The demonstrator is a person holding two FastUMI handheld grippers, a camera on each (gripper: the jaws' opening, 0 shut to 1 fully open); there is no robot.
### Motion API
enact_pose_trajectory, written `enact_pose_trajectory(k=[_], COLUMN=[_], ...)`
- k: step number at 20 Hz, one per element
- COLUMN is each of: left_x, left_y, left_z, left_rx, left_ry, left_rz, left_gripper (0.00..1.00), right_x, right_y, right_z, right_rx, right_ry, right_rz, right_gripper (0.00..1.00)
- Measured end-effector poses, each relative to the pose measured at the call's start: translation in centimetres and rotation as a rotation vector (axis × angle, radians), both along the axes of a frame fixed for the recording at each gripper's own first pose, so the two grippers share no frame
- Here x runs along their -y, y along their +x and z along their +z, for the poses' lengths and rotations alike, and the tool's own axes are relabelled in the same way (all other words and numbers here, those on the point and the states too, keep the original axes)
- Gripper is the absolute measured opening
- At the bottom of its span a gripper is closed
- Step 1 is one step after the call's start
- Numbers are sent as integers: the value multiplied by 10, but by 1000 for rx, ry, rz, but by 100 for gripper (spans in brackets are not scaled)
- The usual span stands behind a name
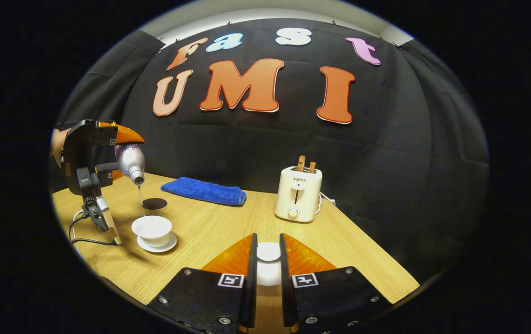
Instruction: Open the teacup lid with one hand, grasp the water bottle and pour water into the teacup with the other hand; after pouring, place the water bottle on the coaster and then close the teacup lid.
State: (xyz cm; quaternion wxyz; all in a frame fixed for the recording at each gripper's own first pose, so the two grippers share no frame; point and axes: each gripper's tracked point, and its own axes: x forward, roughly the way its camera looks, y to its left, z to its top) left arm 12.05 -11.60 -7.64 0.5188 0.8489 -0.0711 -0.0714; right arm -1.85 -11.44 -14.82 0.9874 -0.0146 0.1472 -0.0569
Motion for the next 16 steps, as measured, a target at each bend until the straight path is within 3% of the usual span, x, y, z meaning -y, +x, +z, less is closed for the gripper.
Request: enact_pose_trajectory(k=[11,12,16], left_x=[15,16,17], left_y=[-4,-2,-1], left_z=[4,2,-12], left_rx=[23,22,11], left_ry=[93,100,137], left_rz=[-55,-57,-63], left_gripper=[87,82,83], right_x=[0,-1,-5], right_y=[3,3,3], right_z=[1,1,1], right_rx=[0,0,-2], right_ry=[1,2,3], right_rz=[7,11,16], right_gripper=[23,23,23])
